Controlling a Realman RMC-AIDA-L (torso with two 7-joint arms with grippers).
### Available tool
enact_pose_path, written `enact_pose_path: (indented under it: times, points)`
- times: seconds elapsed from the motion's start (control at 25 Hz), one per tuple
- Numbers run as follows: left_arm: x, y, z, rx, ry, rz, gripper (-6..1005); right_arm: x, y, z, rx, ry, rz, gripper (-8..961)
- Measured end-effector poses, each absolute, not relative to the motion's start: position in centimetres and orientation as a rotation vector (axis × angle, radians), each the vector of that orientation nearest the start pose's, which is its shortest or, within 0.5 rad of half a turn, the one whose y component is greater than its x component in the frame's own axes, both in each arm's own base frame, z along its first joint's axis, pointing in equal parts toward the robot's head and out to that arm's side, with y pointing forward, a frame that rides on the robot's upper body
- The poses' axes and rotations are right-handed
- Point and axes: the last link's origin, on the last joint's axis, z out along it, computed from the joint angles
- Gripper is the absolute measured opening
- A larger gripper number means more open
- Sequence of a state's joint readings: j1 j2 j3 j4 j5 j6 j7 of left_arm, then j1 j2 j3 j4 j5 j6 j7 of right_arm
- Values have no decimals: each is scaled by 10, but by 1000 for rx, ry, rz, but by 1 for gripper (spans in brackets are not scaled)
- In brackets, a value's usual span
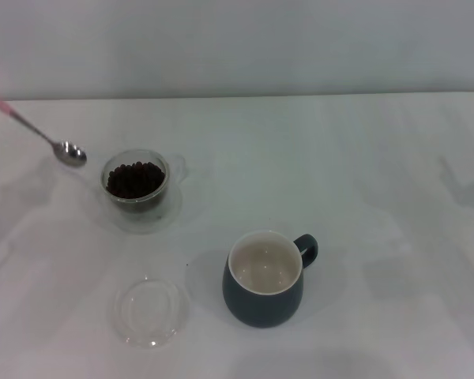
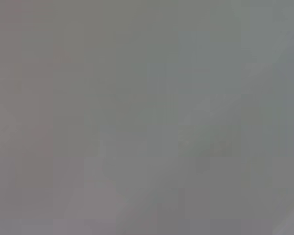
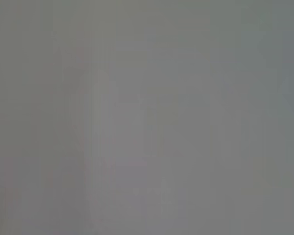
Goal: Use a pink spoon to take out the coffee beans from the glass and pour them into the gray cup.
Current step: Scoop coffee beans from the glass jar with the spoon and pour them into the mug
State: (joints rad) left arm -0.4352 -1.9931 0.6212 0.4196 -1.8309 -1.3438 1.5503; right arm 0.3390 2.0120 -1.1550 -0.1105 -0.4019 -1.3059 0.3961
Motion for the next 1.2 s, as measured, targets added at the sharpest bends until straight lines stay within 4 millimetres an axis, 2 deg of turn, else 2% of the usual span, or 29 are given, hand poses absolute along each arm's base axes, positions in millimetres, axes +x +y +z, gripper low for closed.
enact_pose_path:
  times: [0.16, 0.48, 0.72, 0.92, 1.2]
  points:
    - [-303, 370, 71, -1835, -1087, -1280, 130, 367, 302, 42, -1595, 524, 759, 742]
    - [-281, 385, 30, -1929, -1031, -1160, 130, 371, 296, 39, -1587, 575, 777, 743]
    - [-277, 394, 5, -1999, -1010, -1021, 130, 372, 297, 38, -1589, 584, 774, 742]
    - [-271, 396, -9, -2020, -1031, -1013, 129, 372, 296, 38, -1588, 586, 773, 741]
    - [-279, 391, -14, -1936, -1132, -1052, 129, 375, 294, 37, -1584, 604, 774, 742]
